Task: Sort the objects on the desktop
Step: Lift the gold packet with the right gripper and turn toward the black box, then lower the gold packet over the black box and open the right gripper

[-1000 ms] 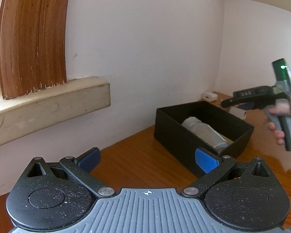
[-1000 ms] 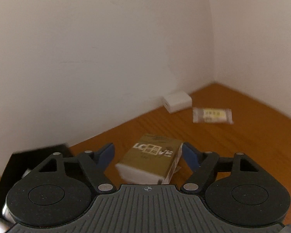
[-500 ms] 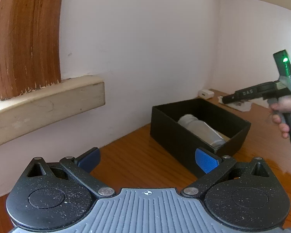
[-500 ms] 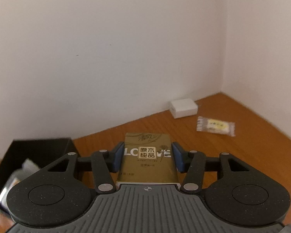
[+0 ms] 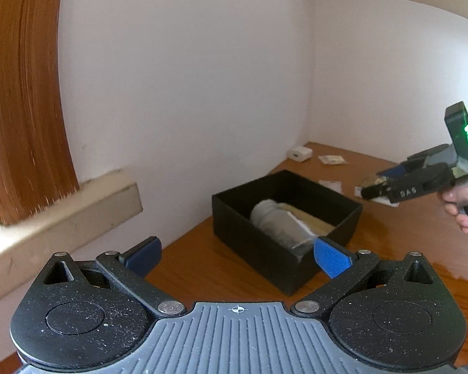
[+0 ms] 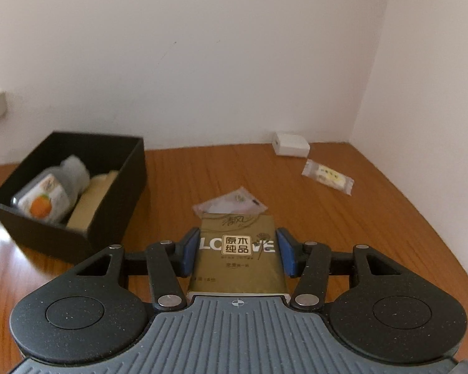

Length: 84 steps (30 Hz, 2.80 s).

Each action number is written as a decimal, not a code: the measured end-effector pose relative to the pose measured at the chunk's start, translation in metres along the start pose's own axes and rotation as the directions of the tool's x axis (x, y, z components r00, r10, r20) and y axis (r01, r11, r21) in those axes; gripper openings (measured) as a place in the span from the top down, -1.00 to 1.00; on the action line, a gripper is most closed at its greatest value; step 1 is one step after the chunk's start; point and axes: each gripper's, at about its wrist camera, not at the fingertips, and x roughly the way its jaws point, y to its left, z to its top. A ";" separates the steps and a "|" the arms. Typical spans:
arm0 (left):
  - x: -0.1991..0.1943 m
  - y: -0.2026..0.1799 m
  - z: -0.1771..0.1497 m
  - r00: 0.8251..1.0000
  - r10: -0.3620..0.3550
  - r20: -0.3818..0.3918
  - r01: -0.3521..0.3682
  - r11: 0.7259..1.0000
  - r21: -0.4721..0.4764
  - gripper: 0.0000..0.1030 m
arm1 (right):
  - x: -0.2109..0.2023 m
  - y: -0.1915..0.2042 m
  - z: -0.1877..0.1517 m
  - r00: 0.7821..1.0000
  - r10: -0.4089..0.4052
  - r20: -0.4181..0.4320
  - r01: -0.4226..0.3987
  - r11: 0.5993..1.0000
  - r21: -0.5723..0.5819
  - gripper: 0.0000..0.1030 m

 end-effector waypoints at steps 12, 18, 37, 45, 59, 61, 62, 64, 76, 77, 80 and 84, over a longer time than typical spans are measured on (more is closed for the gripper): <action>0.004 -0.002 -0.003 1.000 0.009 -0.029 -0.008 1.000 0.012 -1.00 | -0.024 0.017 -0.015 0.998 -0.042 -0.051 0.034 0.989 -0.142 -0.01; 0.004 -0.002 -0.005 1.000 0.011 -0.026 -0.011 1.000 0.009 -1.00 | -0.031 0.025 -0.017 0.995 -0.070 -0.071 0.053 0.974 -0.221 -0.01; 0.007 -0.003 -0.008 0.998 0.021 -0.053 -0.019 0.999 0.038 -1.00 | -0.042 0.051 -0.008 0.987 -0.110 -0.116 0.054 0.914 -0.402 -0.01; 0.007 -0.001 -0.009 0.998 0.026 -0.062 -0.024 0.999 0.040 -1.00 | -0.053 0.073 0.006 0.993 -0.083 -0.086 0.034 0.888 -0.459 -0.01; 0.008 0.001 -0.010 0.998 0.026 -0.059 -0.023 0.999 0.037 -1.00 | -0.055 0.095 0.026 0.998 -0.055 -0.043 0.026 0.862 -0.506 -0.01; 0.008 0.001 -0.010 0.998 0.026 -0.060 -0.024 0.999 0.038 -1.00 | -0.058 0.098 0.032 1.000 -0.023 -0.020 0.010 0.881 -0.474 -0.01; 0.008 0.001 -0.010 0.998 0.026 -0.060 -0.024 0.999 0.038 -1.00 | -0.058 0.099 0.035 1.000 -0.002 -0.010 -0.003 0.890 -0.457 -0.01; 0.007 0.001 -0.010 0.998 0.027 -0.058 -0.025 0.999 0.038 -1.00 | -0.061 0.104 0.041 0.999 0.039 0.013 -0.030 0.904 -0.426 -0.01; 0.003 0.006 -0.008 0.998 0.032 -0.049 -0.031 0.999 0.024 -1.00 | -0.032 0.111 0.063 0.975 0.186 0.122 -0.176 0.980 -0.089 -0.01; 0.003 0.007 -0.008 0.998 0.032 -0.049 -0.031 0.999 0.023 -1.00 | -0.029 0.111 0.064 0.974 0.191 0.121 -0.183 0.980 -0.073 -0.01; 0.003 0.007 -0.008 0.998 0.035 -0.050 -0.034 0.999 0.023 -1.00 | -0.022 0.113 0.064 0.973 0.196 0.121 -0.192 0.980 -0.046 -0.01; 0.004 0.007 -0.008 0.998 0.036 -0.049 -0.035 0.999 0.023 -1.00 | -0.013 0.117 0.063 0.974 0.194 0.120 -0.191 0.981 -0.035 -0.01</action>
